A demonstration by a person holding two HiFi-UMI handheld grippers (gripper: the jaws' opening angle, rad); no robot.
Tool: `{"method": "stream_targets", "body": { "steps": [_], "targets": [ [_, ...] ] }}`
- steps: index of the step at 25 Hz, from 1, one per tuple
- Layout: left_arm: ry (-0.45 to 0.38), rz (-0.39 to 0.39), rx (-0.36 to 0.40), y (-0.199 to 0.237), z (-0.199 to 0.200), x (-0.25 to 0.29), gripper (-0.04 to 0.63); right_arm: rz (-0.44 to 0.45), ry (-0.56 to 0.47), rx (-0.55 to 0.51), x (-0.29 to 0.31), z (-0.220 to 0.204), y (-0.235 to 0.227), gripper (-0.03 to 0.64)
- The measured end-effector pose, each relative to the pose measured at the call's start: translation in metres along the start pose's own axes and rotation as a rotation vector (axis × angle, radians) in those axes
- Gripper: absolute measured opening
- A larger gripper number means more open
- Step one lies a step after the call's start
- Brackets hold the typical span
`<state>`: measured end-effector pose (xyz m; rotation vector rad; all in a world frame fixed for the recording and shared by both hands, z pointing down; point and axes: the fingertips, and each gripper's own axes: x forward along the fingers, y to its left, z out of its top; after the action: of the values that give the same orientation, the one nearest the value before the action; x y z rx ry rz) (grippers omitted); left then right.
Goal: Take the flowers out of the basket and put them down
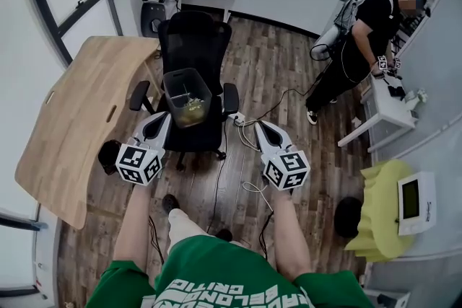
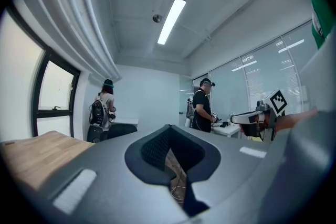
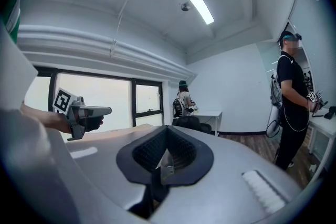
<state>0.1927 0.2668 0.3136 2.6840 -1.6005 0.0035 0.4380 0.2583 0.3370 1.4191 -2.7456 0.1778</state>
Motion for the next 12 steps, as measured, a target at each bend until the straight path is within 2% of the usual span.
{"method": "stream_targets", "body": {
  "steps": [12],
  "targets": [
    [0.027,-0.004,-0.048,0.1,-0.013,0.037,0.017,-0.007,0.035,-0.002,0.105,0.004,0.018,0.006]
  ]
}}
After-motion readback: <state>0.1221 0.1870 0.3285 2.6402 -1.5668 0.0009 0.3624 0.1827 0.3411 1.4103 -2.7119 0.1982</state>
